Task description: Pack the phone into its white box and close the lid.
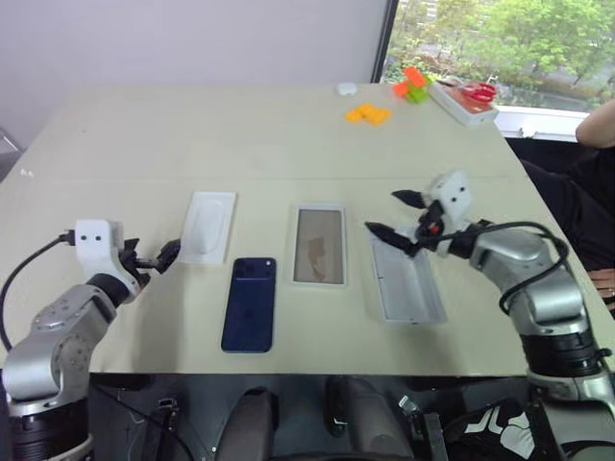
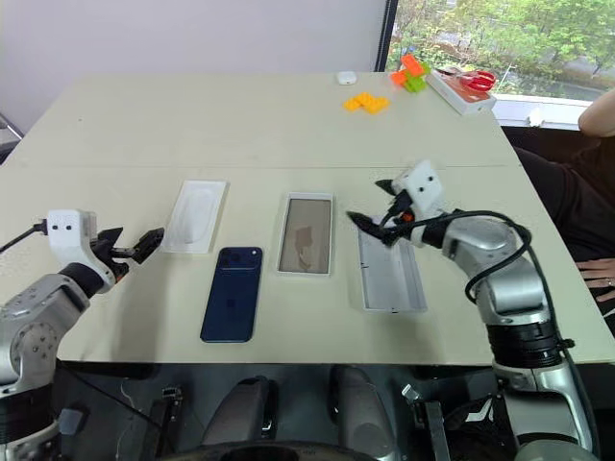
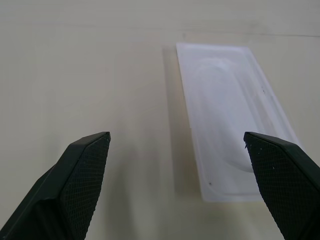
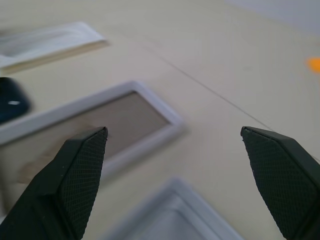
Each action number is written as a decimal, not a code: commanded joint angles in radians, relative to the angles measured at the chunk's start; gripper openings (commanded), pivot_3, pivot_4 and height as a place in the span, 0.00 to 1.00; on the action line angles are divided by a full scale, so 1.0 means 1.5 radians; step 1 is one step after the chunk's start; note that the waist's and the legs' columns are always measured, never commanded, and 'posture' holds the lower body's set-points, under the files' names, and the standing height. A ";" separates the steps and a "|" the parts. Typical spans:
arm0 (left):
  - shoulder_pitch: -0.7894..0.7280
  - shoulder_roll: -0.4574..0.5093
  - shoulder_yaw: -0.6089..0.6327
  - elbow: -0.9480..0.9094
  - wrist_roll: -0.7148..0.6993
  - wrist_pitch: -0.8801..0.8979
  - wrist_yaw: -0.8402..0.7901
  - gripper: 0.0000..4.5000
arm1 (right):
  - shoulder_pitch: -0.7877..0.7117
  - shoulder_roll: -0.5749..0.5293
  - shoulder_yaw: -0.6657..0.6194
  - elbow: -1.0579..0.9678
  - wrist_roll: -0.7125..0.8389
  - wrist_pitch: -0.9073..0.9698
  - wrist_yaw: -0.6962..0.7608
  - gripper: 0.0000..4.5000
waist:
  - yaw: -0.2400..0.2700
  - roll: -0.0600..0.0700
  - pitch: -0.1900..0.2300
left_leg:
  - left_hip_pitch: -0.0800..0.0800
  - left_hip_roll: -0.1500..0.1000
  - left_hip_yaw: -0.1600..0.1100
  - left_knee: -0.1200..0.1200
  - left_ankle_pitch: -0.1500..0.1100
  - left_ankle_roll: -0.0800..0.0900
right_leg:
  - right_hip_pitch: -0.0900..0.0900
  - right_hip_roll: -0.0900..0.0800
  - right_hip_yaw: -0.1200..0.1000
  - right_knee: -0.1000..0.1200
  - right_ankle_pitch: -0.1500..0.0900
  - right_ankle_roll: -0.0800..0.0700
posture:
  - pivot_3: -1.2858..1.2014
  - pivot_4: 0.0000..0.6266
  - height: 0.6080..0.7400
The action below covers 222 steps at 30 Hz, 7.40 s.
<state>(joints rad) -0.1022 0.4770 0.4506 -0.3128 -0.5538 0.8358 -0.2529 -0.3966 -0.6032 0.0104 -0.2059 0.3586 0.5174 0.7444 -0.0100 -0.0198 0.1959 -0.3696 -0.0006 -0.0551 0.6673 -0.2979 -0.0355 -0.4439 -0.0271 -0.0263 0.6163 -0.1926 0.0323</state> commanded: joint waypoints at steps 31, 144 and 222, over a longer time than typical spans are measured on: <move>-0.188 -0.150 0.243 0.026 -0.139 0.485 0.135 0.14 | 0.011 0.019 0.042 -0.128 0.016 0.046 0.025 1.00 | -0.001 0.000 -0.001 | 0.003 -0.002 0.000 0.000 0.000 -0.001 | 0.002 -0.001 0.000 0.001 0.000 0.000 | 0.52 0.24 1.00; -0.024 0.183 -0.199 -0.200 -0.878 0.019 0.444 0.99 | -0.017 -0.008 0.048 -0.066 -0.027 0.022 0.035 1.00 | 0.010 -0.002 0.000 | 0.009 -0.001 0.006 -0.003 0.000 -0.001 | 0.006 0.000 0.008 -0.003 -0.004 0.000 | 0.52 0.24 1.00; 0.263 0.197 -0.100 -0.239 -0.053 -0.226 -0.318 1.00 | -0.243 -0.029 0.411 -0.091 -0.210 0.400 -0.083 0.01 | -0.005 -0.002 0.000 | -0.002 0.000 0.015 -0.001 -0.001 0.001 | -0.010 0.001 0.013 0.002 -0.002 0.003 | 0.52 0.24 1.00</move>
<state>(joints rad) 0.2962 0.7743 0.2647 -0.6423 -0.6222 0.4968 -0.7317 -0.7437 -0.6378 0.6261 -0.3575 0.0787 1.1254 0.6378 -0.0182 -0.0234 0.1961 -0.3726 -0.0003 -0.0325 0.6665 -0.2989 -0.0342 -0.4590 -0.0262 -0.0068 0.6195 -0.1955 0.0365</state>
